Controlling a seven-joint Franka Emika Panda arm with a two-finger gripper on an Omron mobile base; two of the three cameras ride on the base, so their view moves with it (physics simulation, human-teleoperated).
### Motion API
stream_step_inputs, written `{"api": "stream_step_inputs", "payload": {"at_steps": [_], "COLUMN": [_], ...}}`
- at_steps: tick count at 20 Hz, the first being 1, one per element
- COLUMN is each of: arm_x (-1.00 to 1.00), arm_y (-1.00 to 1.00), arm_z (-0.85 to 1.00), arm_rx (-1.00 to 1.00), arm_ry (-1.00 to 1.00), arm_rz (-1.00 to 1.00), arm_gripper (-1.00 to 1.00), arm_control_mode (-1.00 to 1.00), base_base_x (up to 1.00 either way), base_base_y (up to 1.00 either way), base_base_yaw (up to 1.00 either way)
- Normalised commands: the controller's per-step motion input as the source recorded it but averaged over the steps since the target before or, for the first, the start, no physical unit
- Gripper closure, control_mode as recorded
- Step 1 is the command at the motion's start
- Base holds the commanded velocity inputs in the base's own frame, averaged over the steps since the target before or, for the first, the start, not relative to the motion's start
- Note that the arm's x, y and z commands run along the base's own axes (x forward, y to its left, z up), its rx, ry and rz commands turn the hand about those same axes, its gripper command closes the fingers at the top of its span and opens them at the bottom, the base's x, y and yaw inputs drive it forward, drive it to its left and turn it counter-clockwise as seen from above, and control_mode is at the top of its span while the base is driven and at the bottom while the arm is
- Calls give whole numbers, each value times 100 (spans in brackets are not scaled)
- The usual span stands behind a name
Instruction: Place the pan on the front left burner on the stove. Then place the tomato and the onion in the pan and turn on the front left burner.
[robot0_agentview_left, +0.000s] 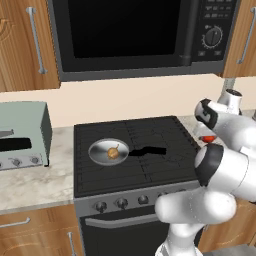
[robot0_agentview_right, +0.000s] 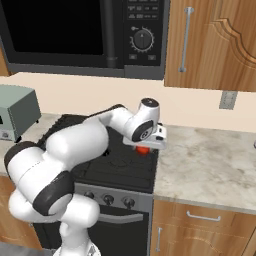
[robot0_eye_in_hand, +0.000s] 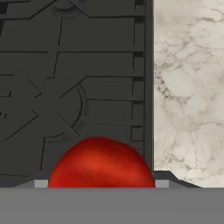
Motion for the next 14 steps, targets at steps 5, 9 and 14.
{"api": "stream_step_inputs", "payload": {"at_steps": [5, 9, 14], "arm_x": [0, 0, 0], "arm_y": [73, 65, 66], "arm_z": [21, 19, 20], "arm_rx": [-6, -1, 0], "arm_ry": [-1, 0, 0], "arm_rz": [0, 0, 0], "arm_gripper": [100, 100, 100], "arm_control_mode": [-100, -100, -100], "base_base_x": [0, 0, 0], "base_base_y": [0, 0, 0], "base_base_yaw": [0, 0, 0]}}
